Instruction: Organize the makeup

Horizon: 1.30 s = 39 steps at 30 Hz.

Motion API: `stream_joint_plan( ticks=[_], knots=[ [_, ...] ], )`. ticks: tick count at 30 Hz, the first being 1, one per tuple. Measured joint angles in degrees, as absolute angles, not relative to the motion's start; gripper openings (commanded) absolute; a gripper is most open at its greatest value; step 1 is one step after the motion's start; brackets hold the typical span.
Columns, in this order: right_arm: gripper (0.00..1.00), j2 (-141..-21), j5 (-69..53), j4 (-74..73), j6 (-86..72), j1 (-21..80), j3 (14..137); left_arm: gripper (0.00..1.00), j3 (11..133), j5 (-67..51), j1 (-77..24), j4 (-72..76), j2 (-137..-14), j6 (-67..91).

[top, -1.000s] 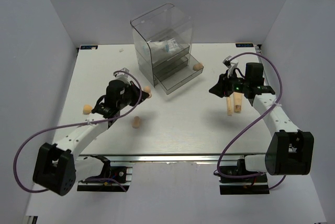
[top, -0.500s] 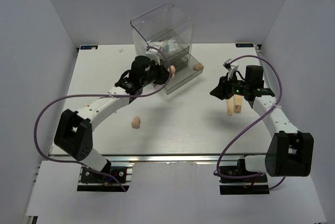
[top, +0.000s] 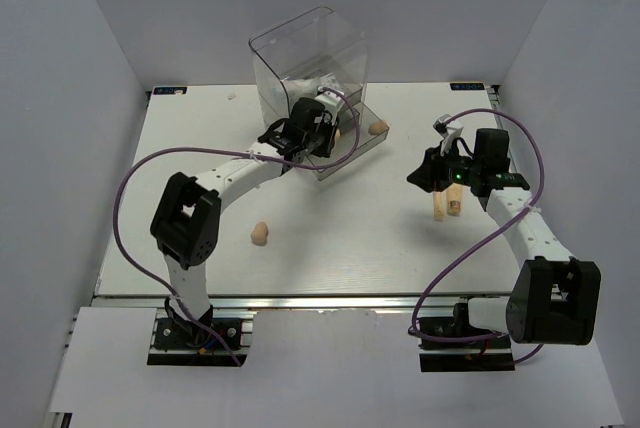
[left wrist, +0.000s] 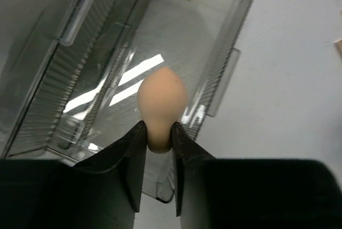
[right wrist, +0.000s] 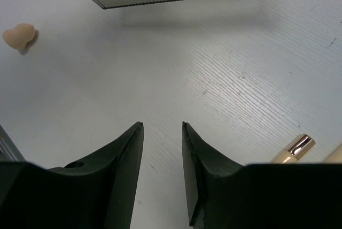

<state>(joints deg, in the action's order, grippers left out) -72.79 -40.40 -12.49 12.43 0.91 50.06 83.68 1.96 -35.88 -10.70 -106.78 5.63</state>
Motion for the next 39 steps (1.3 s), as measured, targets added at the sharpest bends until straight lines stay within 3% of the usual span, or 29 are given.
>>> stream_joint_plan(
  ticks=[6,11,14,19,24,26,30,34,35,39],
  knots=[
    [0.44,-73.2,-39.7,-12.2,12.1,0.9,50.2,0.57,86.7,6.2,-35.9,-12.0,-110.8,3.6],
    [0.52,-76.8,-38.0,-12.5,13.3,0.9,53.1,0.64,87.3,7.1,-36.1,-12.2,-111.1,3.9],
    [0.6,-81.1,-36.8,-13.4,16.8,0.8,58.1,0.75,88.0,7.1,-36.2,-12.5,-110.8,5.0],
    [0.64,-91.2,-35.0,-14.0,26.4,0.8,69.1,0.77,88.2,7.1,-36.2,-13.5,-107.4,8.1],
    [0.5,-106.6,-32.9,-18.4,23.7,0.8,87.0,0.73,86.8,7.5,-36.1,-13.6,-99.7,14.2],
    [0.51,-111.5,-31.6,-17.4,18.0,0.8,92.4,0.75,83.7,7.6,-35.8,-12.8,-94.8,17.3],
    [0.53,-115.5,-28.5,-16.8,4.6,1.3,95.4,0.98,74.1,9.2,-34.9,-11.7,-83.7,24.3],
    [0.56,-121.5,-24.8,-15.9,-6.0,2.6,101.6,0.98,62.7,14.0,-33.4,-11.4,-72.4,32.2],
    [0.64,-122.7,-24.4,-15.6,-8.0,3.0,102.6,0.98,59.6,15.2,-33.0,-11.3,-69.6,34.3],
    [0.64,-127.7,-23.8,-14.8,-13.3,4.4,105.7,0.98,51.1,19.4,-31.3,-11.9,-62.3,42.5]
  ],
)
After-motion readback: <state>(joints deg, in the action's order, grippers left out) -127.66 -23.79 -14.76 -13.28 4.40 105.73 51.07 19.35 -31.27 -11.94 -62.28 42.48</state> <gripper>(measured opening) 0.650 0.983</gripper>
